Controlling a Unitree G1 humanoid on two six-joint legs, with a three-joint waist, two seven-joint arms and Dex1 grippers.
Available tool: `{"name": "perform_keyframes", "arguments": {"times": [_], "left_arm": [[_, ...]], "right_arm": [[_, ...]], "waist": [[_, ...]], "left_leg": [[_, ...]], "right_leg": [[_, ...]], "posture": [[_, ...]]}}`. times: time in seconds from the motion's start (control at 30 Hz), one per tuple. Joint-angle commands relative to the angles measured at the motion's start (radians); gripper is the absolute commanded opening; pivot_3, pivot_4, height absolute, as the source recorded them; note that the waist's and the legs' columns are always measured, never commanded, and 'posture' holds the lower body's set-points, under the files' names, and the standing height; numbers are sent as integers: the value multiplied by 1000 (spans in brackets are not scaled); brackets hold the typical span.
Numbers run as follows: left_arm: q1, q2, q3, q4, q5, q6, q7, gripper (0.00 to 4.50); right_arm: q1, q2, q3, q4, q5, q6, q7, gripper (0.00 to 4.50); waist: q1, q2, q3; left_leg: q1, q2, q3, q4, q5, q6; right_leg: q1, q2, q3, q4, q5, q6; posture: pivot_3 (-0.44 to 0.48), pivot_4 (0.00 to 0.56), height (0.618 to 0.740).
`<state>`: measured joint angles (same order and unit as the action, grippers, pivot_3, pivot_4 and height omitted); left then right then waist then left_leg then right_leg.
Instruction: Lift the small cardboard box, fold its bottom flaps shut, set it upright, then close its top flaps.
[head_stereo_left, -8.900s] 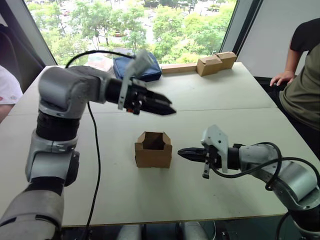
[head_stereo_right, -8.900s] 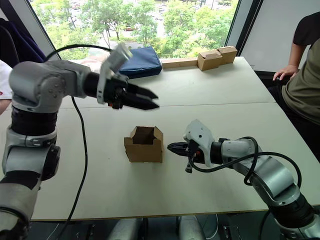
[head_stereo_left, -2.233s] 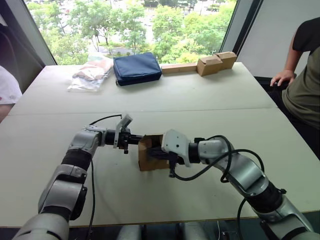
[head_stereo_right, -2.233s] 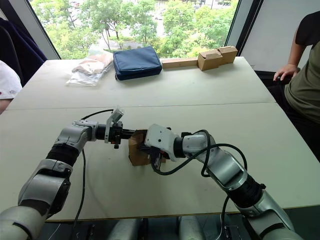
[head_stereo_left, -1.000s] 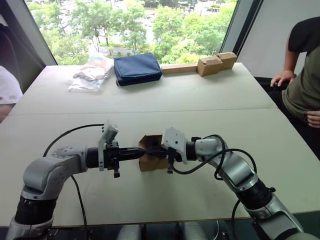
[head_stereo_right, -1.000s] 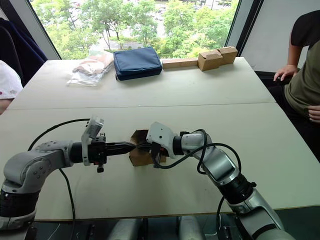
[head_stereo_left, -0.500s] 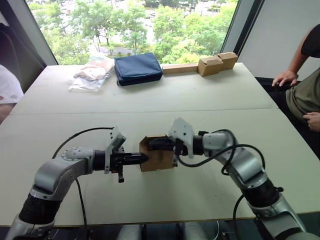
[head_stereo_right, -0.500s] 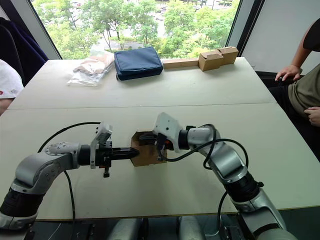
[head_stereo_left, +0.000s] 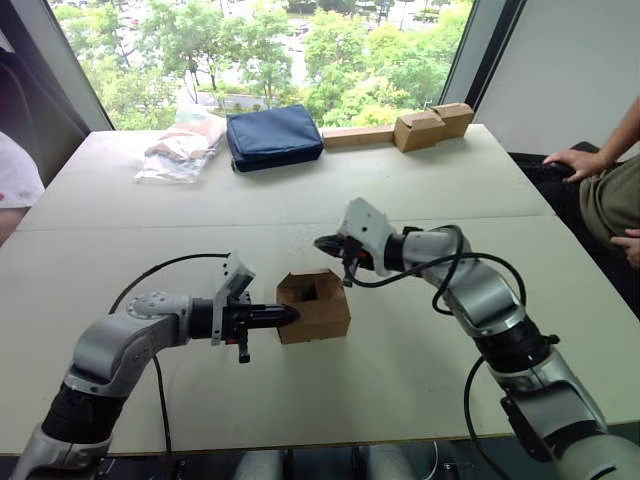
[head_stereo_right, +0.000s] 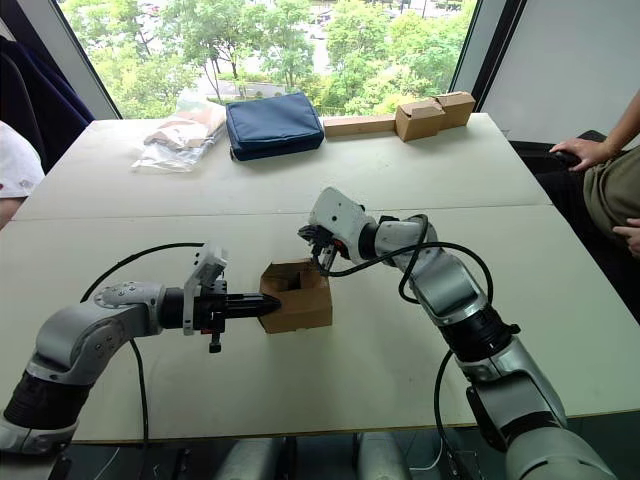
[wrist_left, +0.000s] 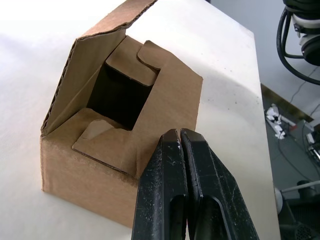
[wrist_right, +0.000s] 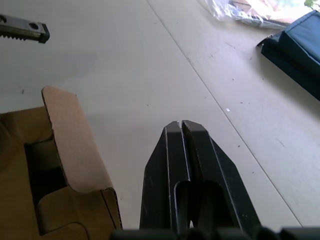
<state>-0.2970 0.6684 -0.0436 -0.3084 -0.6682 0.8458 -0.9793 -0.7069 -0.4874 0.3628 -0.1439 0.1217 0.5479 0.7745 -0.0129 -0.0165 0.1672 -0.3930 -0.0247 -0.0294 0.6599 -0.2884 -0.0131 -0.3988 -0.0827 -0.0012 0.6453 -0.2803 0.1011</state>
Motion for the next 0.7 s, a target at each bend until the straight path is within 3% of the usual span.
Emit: {"name": "perform_keyframes", "arguments": {"times": [0.03,0.3,0.43,0.7], "left_arm": [[5,17,15,-27,-12,10,7,57],[-23,33,83,-3,-51,22,11,57],[-83,-6,155,31,-128,56,45,57],[-151,-113,42,110,-8,-24,129,57]], "right_arm": [[47,-17,0,-97,25,-8,55,0],[144,-49,1,-205,44,30,100,0],[150,-40,-3,-214,43,42,93,0],[161,-37,-11,-238,49,57,79,0]], "waist": [[1,0,0],[0,0,0],[1,0,0],[2,0,0]], "left_leg": [[0,0,0,0,0,0],[0,0,0,0,0,0],[0,0,0,0,0,0],[0,-1,0,1,0,0]], "right_leg": [[0,0,0,0,0,0],[0,0,0,0,0,0],[0,0,0,0,0,0],[1,1,0,0,0,0]], "posture": [[0,150,740],[0,150,740],[0,150,740],[0,150,740]]}}
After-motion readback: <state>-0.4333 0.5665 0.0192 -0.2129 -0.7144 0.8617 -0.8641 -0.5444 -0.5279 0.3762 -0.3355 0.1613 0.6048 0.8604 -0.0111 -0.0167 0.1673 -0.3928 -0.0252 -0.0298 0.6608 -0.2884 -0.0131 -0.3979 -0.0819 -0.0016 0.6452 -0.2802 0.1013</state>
